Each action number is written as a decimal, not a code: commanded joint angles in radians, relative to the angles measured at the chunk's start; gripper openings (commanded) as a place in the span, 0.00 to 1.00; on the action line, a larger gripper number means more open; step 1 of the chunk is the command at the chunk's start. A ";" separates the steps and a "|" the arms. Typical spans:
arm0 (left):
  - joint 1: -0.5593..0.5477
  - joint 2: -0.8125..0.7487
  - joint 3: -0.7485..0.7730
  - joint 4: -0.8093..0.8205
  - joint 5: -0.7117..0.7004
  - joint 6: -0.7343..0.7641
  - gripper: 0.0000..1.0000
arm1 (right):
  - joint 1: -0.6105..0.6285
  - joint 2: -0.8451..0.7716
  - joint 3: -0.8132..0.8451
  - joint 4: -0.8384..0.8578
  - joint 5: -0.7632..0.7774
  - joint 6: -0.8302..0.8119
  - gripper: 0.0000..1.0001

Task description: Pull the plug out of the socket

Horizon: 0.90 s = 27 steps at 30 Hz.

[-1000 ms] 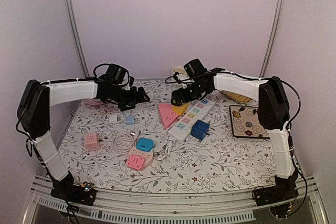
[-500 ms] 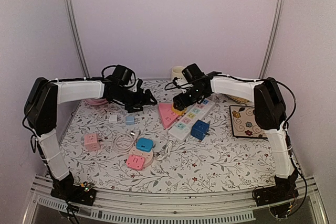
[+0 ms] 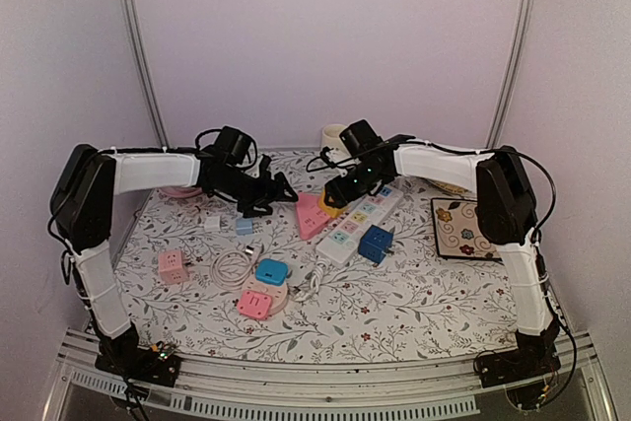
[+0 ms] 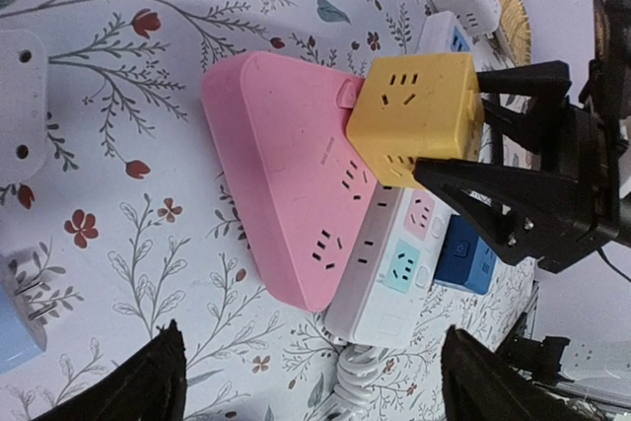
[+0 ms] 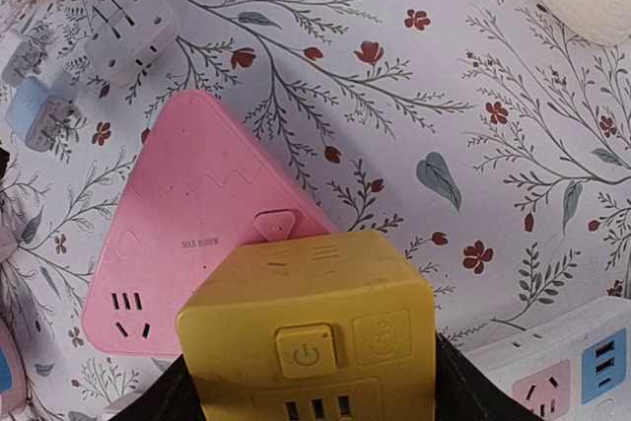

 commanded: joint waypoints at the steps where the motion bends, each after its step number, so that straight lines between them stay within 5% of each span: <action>1: 0.013 0.020 -0.001 0.020 0.029 -0.026 0.89 | 0.013 -0.030 0.037 0.004 -0.073 0.048 0.30; 12: 0.033 0.041 -0.011 0.049 0.085 -0.074 0.77 | 0.012 -0.082 0.030 0.066 -0.185 0.122 0.13; 27: 0.068 0.073 -0.010 0.098 0.147 -0.141 0.62 | 0.013 -0.147 -0.032 0.158 -0.265 0.139 0.09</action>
